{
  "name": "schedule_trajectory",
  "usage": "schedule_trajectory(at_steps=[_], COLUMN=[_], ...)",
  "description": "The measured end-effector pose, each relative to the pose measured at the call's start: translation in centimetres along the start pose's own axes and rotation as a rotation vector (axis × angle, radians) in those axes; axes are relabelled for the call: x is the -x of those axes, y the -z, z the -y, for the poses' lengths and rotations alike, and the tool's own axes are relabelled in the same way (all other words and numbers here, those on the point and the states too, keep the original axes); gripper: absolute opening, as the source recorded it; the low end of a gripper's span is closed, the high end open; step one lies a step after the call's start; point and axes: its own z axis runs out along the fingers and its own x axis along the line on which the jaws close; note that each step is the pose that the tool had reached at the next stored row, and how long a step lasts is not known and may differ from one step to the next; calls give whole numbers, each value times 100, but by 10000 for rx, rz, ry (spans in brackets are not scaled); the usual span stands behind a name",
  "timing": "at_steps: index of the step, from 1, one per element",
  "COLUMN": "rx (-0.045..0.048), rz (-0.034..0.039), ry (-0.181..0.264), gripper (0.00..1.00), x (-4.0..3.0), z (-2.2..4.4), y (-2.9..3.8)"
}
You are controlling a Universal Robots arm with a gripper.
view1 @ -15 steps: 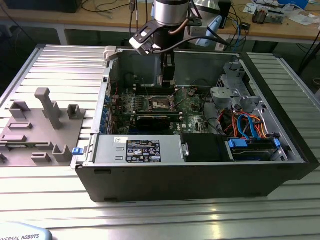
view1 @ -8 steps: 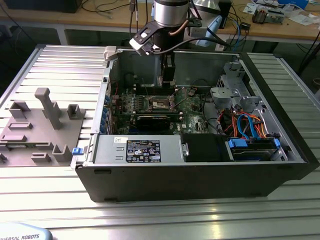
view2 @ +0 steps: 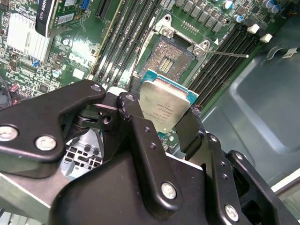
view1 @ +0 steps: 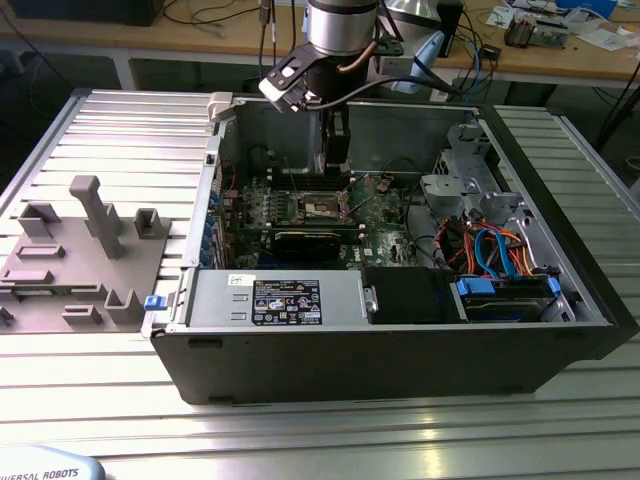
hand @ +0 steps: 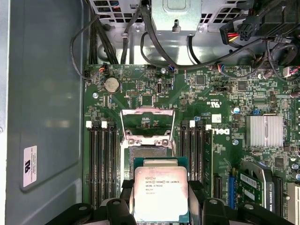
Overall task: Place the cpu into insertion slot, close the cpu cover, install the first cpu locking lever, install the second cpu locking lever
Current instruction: 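Place the cpu into insertion slot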
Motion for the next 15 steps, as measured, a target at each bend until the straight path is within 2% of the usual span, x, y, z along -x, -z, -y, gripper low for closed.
schedule_trajectory(at_steps=[11,15], rx=[0,0], rz=[-1,-5], ry=[14,154], gripper=[54,54], x=[0,0], z=[2,3], y=[-34,-43])
